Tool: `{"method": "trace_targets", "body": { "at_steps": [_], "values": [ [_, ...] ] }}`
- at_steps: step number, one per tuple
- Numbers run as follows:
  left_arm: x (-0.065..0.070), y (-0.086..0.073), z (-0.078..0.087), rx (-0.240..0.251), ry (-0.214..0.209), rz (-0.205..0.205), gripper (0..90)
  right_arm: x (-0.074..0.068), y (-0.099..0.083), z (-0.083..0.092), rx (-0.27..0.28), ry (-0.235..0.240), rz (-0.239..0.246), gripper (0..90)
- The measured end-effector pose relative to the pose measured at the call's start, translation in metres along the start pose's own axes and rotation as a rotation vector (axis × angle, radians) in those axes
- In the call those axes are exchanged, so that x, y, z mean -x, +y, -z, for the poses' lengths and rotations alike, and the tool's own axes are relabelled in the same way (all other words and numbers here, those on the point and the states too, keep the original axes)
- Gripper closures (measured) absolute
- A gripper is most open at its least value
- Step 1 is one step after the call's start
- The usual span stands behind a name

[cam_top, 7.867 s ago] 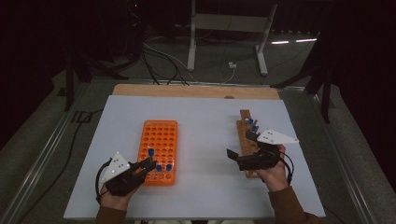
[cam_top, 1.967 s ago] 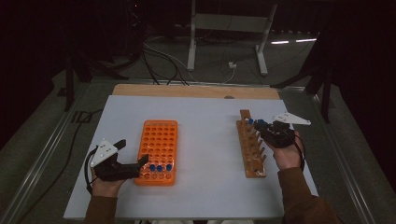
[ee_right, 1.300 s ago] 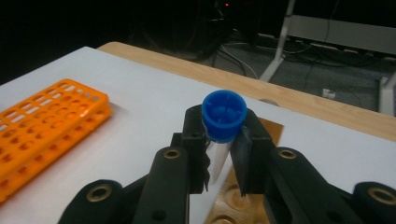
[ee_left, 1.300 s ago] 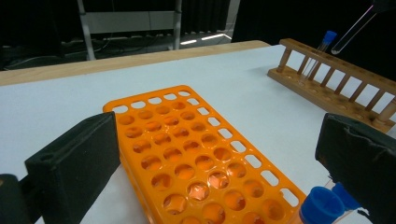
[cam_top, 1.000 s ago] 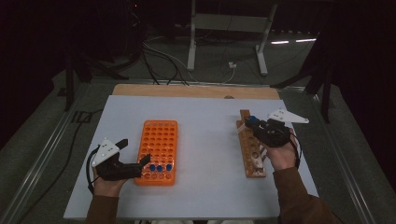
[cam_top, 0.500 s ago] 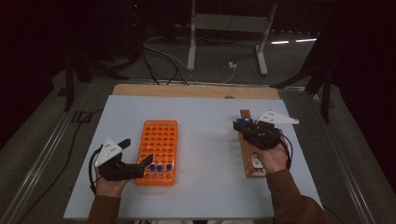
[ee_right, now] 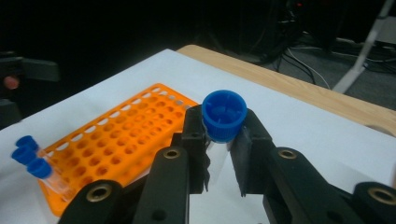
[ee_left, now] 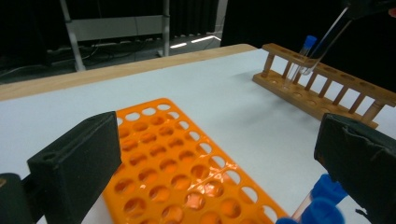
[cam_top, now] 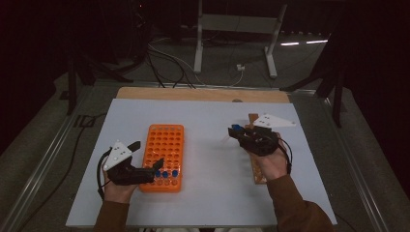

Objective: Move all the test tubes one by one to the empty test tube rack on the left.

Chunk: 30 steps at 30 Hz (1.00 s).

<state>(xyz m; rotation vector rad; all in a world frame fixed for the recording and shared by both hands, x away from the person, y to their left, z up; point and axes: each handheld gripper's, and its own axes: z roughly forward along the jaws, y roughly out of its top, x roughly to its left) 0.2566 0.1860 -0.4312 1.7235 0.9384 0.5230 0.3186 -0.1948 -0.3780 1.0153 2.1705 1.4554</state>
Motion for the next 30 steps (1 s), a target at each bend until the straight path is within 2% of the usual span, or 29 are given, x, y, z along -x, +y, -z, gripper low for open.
{"method": "trace_targets", "body": {
  "at_steps": [6, 15, 23, 30],
  "values": [
    [0.011, 0.010, -0.010, -0.008, -0.022, -0.027, 1.6, -0.018, 0.010, -0.011, -0.009, 0.036, 0.039, 76.6],
    [0.026, 0.020, -0.021, -0.025, -0.062, -0.085, 1.7, -0.044, 0.016, -0.026, -0.017, 0.105, 0.054, 76.5],
    [0.032, 0.023, -0.024, -0.008, -0.045, -0.108, 10.6, -0.066, 0.018, -0.040, -0.034, 0.162, 0.067, 76.5],
    [0.041, 0.025, -0.027, -0.006, -0.048, -0.148, 28.1, -0.080, 0.017, -0.050, -0.047, 0.215, 0.061, 76.3]
  ]
}}
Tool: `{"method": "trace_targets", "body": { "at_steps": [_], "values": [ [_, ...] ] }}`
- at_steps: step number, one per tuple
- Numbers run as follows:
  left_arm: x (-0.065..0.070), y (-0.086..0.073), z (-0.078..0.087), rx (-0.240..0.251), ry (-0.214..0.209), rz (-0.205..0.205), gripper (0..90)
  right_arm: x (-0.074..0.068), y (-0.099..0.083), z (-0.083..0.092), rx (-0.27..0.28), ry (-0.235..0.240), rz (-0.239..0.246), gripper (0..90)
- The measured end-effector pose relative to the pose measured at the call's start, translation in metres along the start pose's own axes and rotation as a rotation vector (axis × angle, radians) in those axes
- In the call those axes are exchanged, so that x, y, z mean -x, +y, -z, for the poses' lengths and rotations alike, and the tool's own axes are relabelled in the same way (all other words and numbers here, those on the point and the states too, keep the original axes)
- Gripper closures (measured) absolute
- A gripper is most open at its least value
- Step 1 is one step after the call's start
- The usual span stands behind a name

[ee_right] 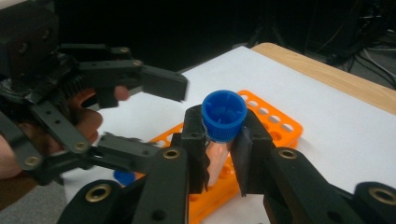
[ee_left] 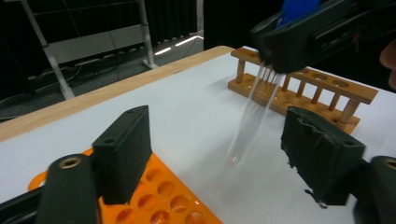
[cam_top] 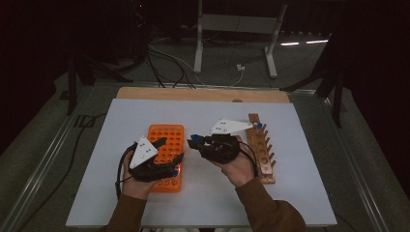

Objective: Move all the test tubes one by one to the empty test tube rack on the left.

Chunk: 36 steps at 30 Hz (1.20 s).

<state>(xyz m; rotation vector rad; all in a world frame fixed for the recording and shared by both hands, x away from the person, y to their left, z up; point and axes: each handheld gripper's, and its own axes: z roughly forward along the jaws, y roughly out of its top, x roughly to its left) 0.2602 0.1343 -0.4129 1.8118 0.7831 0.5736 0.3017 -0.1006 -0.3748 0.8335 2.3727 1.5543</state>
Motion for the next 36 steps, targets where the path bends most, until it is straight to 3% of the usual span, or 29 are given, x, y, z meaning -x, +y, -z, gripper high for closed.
{"method": "trace_targets", "body": {
  "at_steps": [10, 17, 23, 36],
  "values": [
    [0.008, 0.004, -0.008, -0.015, -0.055, -0.040, 58.8, -0.008, 0.001, -0.005, 0.006, 0.047, -0.013, 76.3],
    [0.011, 0.004, -0.011, -0.020, -0.080, -0.064, 71.6, -0.011, 0.001, -0.008, -0.003, 0.057, -0.002, 76.4],
    [0.013, 0.003, -0.011, -0.021, -0.077, -0.086, 75.1, -0.011, 0.000, -0.010, -0.008, 0.059, -0.002, 76.4],
    [0.013, 0.002, -0.011, -0.013, -0.084, -0.086, 75.0, -0.011, -0.001, -0.010, -0.012, 0.061, -0.004, 76.5]
  ]
}}
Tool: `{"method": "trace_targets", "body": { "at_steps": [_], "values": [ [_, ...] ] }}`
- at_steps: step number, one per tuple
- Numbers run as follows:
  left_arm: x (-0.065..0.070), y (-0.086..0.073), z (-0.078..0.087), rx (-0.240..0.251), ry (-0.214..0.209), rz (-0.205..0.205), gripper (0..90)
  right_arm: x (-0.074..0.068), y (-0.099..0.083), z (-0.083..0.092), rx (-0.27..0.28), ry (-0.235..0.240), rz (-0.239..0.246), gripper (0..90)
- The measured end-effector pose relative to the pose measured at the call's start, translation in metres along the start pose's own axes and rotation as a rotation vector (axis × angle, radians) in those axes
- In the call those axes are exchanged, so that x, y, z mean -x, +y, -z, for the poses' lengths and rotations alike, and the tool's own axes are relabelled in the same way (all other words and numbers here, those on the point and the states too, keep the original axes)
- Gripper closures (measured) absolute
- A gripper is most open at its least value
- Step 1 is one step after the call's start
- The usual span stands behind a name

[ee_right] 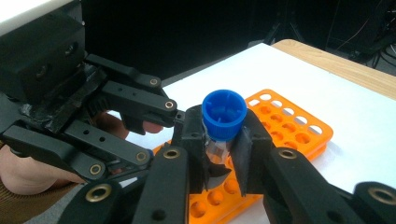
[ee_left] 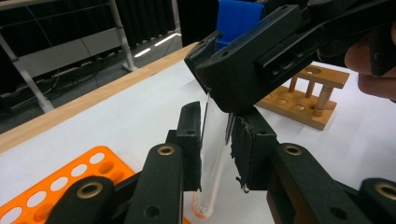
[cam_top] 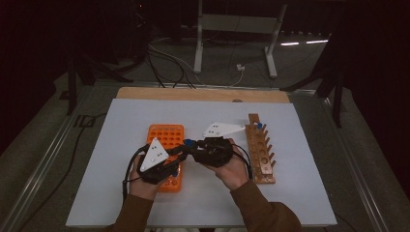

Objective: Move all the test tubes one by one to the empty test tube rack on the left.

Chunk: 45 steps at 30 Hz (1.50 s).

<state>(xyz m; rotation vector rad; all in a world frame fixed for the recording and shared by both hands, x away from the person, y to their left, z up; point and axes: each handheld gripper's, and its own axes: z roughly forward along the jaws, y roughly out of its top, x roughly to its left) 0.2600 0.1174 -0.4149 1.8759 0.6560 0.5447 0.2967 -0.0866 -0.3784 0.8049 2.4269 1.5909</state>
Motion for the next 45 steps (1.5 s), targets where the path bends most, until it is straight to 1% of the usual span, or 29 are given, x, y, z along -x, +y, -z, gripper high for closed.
{"method": "trace_targets", "body": {
  "at_steps": [4, 7, 8, 10, 12, 14, 16, 19, 20, 21, 24, 26, 29, 34, 40, 45],
  "values": [
    [0.001, 0.000, 0.000, 0.004, -0.001, -0.009, 77.6, 0.000, 0.000, 0.000, 0.000, 0.004, -0.001, 75.5],
    [-0.002, 0.000, 0.000, 0.002, 0.018, -0.001, 77.9, 0.002, 0.001, 0.001, 0.014, 0.004, -0.004, 63.9],
    [-0.003, 0.000, 0.001, -0.002, 0.025, -0.002, 77.9, 0.003, 0.001, 0.003, 0.021, -0.002, -0.006, 58.7],
    [-0.006, -0.001, 0.002, -0.001, 0.035, 0.006, 78.0, 0.007, 0.000, 0.006, 0.030, -0.005, -0.016, 52.8],
    [-0.008, -0.001, 0.003, 0.003, 0.039, 0.014, 78.0, 0.011, 0.000, 0.009, 0.035, -0.015, -0.024, 43.9],
    [-0.010, -0.002, 0.004, 0.009, 0.045, 0.023, 78.0, 0.015, -0.001, 0.012, 0.040, -0.037, -0.043, 35.1],
    [-0.012, -0.003, 0.006, 0.010, 0.056, 0.029, 78.0, 0.018, -0.003, 0.014, 0.039, -0.058, -0.044, 28.7],
    [-0.016, -0.005, 0.008, 0.013, 0.064, 0.043, 78.0, 0.022, -0.006, 0.016, 0.023, -0.104, -0.032, 16.1],
    [-0.017, -0.006, 0.009, 0.015, 0.068, 0.050, 78.0, 0.023, -0.007, 0.017, 0.014, -0.127, -0.020, 14.3],
    [-0.018, -0.006, 0.010, 0.018, 0.071, 0.055, 78.0, 0.025, -0.009, 0.018, 0.006, -0.148, -0.012, 13.5],
    [-0.022, -0.009, 0.014, 0.024, 0.081, 0.068, 78.0, 0.032, -0.014, 0.022, 0.000, -0.173, -0.015, 9.0],
    [-0.024, -0.010, 0.017, 0.028, 0.088, 0.079, 78.0, 0.036, -0.018, 0.025, 0.001, -0.183, -0.027, 7.4],
    [-0.027, -0.013, 0.022, 0.035, 0.098, 0.093, 78.0, 0.043, -0.024, 0.031, 0.003, -0.198, -0.035, 3.6],
    [-0.033, -0.020, 0.031, 0.053, 0.108, 0.123, 78.0, 0.052, -0.033, 0.040, 0.012, -0.219, -0.047, 0.0],
    [-0.037, -0.026, 0.039, 0.064, 0.122, 0.147, 78.0, 0.059, -0.044, 0.053, 0.014, -0.249, -0.056, 0.0],
    [-0.041, -0.033, 0.047, 0.072, 0.135, 0.171, 78.0, 0.063, -0.052, 0.064, 0.016, -0.271, -0.051, 0.0]
  ]
}}
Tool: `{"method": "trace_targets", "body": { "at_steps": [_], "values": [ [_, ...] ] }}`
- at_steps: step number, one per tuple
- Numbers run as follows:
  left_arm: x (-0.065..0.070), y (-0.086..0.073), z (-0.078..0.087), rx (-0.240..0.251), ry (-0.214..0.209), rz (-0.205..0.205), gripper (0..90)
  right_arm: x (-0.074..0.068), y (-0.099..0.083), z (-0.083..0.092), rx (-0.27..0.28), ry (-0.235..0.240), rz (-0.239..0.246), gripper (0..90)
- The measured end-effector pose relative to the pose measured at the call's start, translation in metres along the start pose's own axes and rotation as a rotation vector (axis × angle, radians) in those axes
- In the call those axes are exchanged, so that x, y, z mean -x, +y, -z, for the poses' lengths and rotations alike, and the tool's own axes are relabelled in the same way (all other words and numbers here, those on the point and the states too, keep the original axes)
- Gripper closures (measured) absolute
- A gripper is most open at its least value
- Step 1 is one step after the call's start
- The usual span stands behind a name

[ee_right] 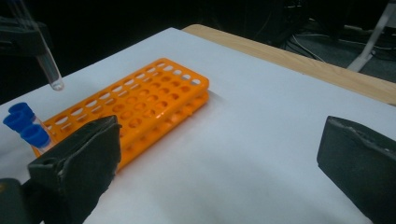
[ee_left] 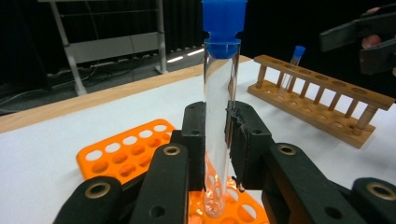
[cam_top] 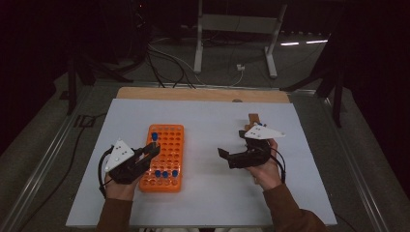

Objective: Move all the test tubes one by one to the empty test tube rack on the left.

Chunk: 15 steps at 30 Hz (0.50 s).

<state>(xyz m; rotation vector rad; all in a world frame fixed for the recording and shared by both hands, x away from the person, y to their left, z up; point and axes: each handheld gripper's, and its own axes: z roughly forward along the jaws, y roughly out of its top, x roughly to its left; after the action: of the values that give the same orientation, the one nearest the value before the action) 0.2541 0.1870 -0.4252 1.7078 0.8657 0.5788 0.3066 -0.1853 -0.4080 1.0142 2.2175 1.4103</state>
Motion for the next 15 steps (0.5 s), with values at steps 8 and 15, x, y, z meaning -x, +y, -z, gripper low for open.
{"method": "trace_targets", "body": {
  "at_steps": [8, 15],
  "values": [
    [-0.006, -0.011, 0.007, -0.007, 0.010, 0.033, 78.0, 0.009, -0.010, 0.010, -0.004, -0.018, -0.003, 0.0],
    [-0.010, -0.021, 0.010, -0.015, 0.003, 0.067, 78.0, 0.012, -0.016, 0.018, 0.004, -0.014, -0.005, 0.0]
  ]
}}
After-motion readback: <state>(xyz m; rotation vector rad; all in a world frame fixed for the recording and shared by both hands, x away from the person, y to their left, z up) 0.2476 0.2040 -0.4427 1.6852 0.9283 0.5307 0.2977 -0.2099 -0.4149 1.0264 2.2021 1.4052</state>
